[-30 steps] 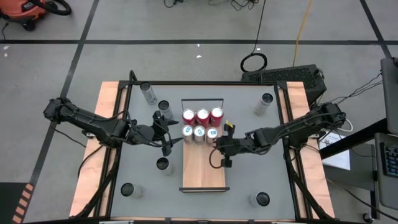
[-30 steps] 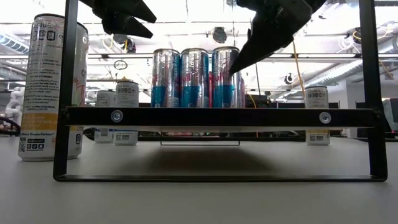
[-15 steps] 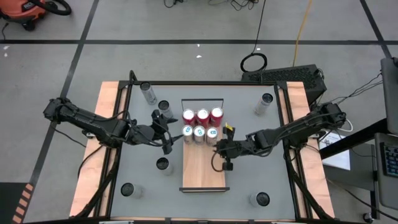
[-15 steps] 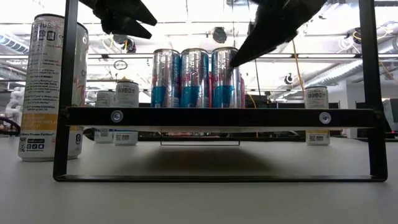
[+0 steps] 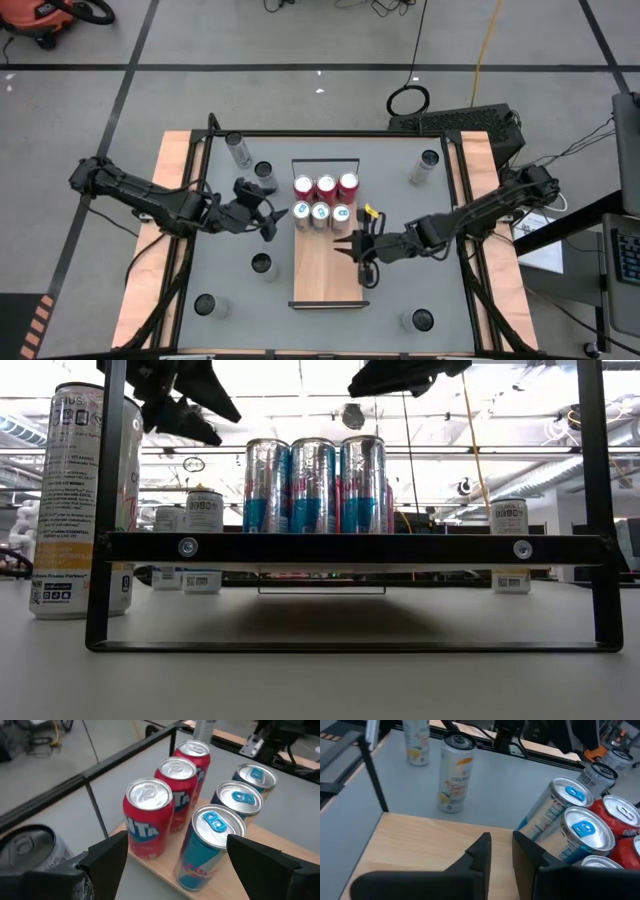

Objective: Place canned beverage on shelf
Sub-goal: Put the middle white-yellow soda can on the shelf

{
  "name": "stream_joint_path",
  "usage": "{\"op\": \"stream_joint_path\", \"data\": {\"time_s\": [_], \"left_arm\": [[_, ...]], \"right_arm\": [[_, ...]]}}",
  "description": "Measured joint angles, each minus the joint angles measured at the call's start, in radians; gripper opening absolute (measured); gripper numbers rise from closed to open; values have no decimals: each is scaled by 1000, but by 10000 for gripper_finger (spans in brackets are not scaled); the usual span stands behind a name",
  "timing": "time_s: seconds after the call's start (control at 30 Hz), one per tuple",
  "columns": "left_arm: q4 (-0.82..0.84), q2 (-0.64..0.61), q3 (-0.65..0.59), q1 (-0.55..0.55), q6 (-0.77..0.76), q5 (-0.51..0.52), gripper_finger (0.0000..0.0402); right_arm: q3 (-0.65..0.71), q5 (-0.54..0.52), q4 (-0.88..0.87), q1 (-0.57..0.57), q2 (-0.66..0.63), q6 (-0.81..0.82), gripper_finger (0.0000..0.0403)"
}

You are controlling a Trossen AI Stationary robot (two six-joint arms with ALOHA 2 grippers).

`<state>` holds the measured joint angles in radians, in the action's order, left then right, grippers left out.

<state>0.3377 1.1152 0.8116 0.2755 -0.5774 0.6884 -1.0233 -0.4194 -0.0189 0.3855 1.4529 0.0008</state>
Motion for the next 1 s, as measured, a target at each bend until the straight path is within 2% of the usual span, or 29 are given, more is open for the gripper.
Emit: {"op": "stream_joint_path", "data": {"time_s": [0.23,0.4,0.53,0.8,1.0], "left_arm": [[-7,0,2,106,-43,-5,338],[12,-8,7,234,-49,76,338],[16,-10,7,328,-69,79,338],[19,-10,7,429,-96,71,338],[84,-10,8,440,-129,108,338]], "right_arm": [[0,0,0,13,-9,-42,43],[0,1,1,14,-38,-89,43],[0,2,5,15,-58,-40,43],[0,5,-18,29,-61,12,43],[0,5,-33,48,-61,17,43]]}}
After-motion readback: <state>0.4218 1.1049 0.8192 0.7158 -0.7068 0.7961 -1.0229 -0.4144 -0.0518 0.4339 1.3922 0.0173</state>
